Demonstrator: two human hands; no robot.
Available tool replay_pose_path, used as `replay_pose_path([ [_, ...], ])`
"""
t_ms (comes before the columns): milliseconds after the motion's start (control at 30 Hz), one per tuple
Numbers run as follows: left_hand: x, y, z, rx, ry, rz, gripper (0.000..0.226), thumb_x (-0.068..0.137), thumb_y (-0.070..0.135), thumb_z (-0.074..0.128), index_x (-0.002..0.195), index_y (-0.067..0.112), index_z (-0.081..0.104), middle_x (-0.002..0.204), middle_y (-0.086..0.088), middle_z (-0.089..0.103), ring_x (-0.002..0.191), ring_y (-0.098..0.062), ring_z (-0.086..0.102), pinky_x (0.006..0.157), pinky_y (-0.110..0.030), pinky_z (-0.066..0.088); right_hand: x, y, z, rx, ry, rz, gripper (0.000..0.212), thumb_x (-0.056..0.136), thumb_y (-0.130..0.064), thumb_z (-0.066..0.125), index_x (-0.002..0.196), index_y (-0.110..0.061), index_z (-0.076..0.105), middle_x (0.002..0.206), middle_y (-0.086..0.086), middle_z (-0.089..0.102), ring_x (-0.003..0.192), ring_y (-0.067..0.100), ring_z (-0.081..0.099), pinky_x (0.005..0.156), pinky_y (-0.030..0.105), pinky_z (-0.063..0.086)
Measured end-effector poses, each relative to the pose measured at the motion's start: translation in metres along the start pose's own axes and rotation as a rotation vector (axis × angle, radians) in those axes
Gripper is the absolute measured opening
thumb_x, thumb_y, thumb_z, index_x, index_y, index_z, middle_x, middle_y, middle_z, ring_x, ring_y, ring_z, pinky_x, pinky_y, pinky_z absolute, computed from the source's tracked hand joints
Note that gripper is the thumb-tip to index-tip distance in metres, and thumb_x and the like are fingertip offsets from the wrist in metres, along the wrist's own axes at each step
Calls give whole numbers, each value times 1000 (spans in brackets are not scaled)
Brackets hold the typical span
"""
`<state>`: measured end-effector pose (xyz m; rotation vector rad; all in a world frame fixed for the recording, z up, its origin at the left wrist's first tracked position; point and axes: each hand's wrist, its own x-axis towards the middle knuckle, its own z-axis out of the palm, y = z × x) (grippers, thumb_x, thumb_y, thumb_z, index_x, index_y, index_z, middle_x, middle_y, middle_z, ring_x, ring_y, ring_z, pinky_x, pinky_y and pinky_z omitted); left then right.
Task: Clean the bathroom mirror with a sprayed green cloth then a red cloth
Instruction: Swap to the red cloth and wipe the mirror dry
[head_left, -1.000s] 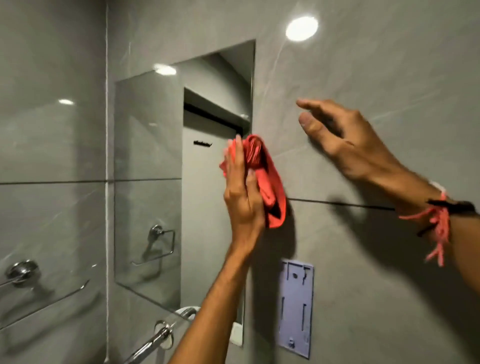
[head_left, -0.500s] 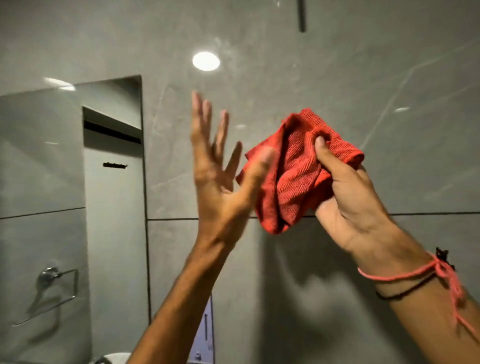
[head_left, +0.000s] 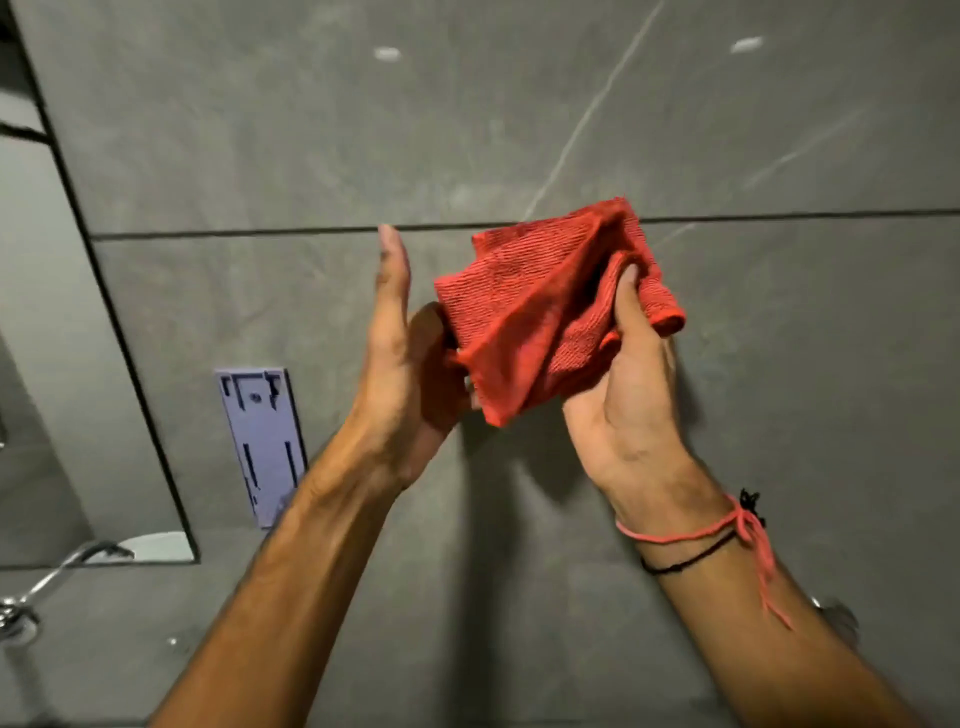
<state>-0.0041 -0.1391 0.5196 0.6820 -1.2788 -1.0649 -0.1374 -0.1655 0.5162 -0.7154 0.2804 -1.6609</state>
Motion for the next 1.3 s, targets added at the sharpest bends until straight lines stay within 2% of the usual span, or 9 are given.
replay_pose_path([
  [167,-1,-40,18,122,131,52,25,101,28,57,113,14,72,110,-2,78,99,-14,72,97,-37,55,-4,16,-32,-63,12,71,49,109,-41,46,142,-9,62,141,16,69,127,31,68,111,48,54],
  [300,-6,-60,13,215,175,167,23,91,12,72,113,4,72,111,-12,79,96,-15,73,90,-32,59,-9,7,-57,-15,-224,91,79,102,-70,27,122,-4,67,132,27,65,126,39,63,117,54,46],
  [400,-15,-77,11,370,252,249,15,94,15,70,105,4,73,94,-2,78,83,-4,71,76,-22,56,-26,4,-88,-254,-261,19,88,88,-68,62,140,4,58,143,27,64,135,41,62,118,57,45],
  [500,-36,-120,9,485,350,201,15,98,21,66,101,6,67,86,-1,72,77,-11,66,73,-32,55,-49,19,-138,-630,-160,-41,65,66,-23,94,124,-10,66,116,8,79,105,20,76,103,44,60],
  [667,-117,-221,-4,348,295,-261,34,91,35,69,102,4,64,87,1,68,76,-2,62,71,-16,53,-109,54,-245,-776,10,149,29,70,-9,86,96,-17,76,85,-6,83,78,6,76,67,23,63],
  [867,-215,-363,-23,356,276,-821,46,74,-14,80,105,11,58,106,-14,70,98,-26,66,97,-49,55,-166,133,-374,-962,378,718,23,85,11,76,106,1,76,110,27,78,99,29,67,102,57,56],
  [1033,-238,-457,-26,548,328,-1028,59,78,-3,78,129,4,50,113,-11,66,114,-34,66,97,-35,51,-171,197,-439,-1115,490,948,45,89,12,70,133,14,60,118,23,68,107,30,62,111,51,50],
  [1200,-251,-486,-30,660,86,-1084,68,86,6,70,148,19,45,133,-8,65,122,-27,64,88,-14,42,-179,219,-478,-1164,367,1076,45,91,16,59,136,10,59,115,18,64,108,28,57,98,42,48],
  [1300,-256,-468,-34,751,-1,-966,64,91,4,65,151,16,44,151,-12,52,140,-27,51,105,-11,33,-183,211,-467,-1389,118,998,53,95,-5,67,146,-6,56,136,17,69,129,33,62,113,39,47],
])
